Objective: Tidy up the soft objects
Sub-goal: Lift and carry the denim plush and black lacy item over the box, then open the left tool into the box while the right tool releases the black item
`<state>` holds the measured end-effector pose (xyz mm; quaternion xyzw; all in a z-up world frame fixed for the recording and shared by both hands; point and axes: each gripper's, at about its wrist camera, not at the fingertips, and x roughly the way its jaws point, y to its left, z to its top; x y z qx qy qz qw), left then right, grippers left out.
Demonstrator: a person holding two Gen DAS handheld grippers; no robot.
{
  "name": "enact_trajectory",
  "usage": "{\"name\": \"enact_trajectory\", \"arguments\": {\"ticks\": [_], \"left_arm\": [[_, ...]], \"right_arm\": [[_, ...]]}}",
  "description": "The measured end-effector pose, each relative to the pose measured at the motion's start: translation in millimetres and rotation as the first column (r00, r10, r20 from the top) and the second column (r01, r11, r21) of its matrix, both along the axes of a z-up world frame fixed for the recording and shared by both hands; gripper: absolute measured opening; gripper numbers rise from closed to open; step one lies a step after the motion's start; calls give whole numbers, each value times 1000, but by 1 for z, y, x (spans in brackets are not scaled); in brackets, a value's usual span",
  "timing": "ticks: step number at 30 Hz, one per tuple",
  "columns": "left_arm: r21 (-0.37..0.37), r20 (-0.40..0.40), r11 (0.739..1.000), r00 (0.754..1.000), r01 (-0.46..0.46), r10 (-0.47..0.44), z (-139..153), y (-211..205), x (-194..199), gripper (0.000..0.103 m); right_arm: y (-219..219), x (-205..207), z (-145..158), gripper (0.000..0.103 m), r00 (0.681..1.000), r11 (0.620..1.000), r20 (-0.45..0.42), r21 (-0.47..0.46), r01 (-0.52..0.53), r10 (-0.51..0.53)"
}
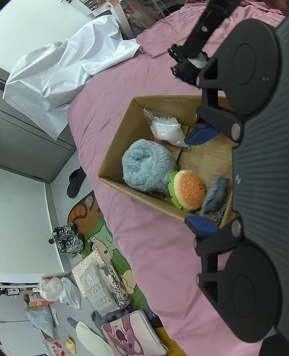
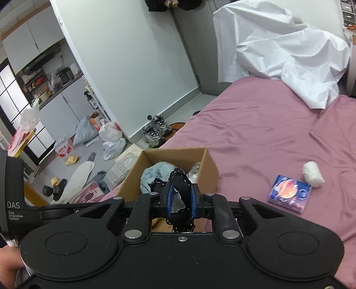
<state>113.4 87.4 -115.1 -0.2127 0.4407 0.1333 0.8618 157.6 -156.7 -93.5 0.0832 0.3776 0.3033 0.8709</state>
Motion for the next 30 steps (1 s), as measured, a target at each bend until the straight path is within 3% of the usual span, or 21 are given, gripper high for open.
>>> {"name": "enact_trajectory", "arguments": {"ticks": [4,10,12,16,30], "left_arm": [[-14,-8,1000,1000,-3,3,2,2,2,73],[21,-8,1000,1000,-11,11,9,2,3,81],[18,-18,1000,1000,-2,2,9,2,5,83],[18,-29,1000,1000,-1,1,13,2,5,84],[105,-14,994,1000,22,-21,32,-12,1,93]], "right_arm": [[8,-1,-3,17,999,999,-33,15,-30,31],[16,-2,-8,19,997,999,-61,13,-52,53],[18,-2,-11,23,995,998,-84,14,-61,62],[15,0,-14,46,988,998,-144,25,-52,55],[-23,13,-9,50,979,998,-196,6,60,-57]]}}
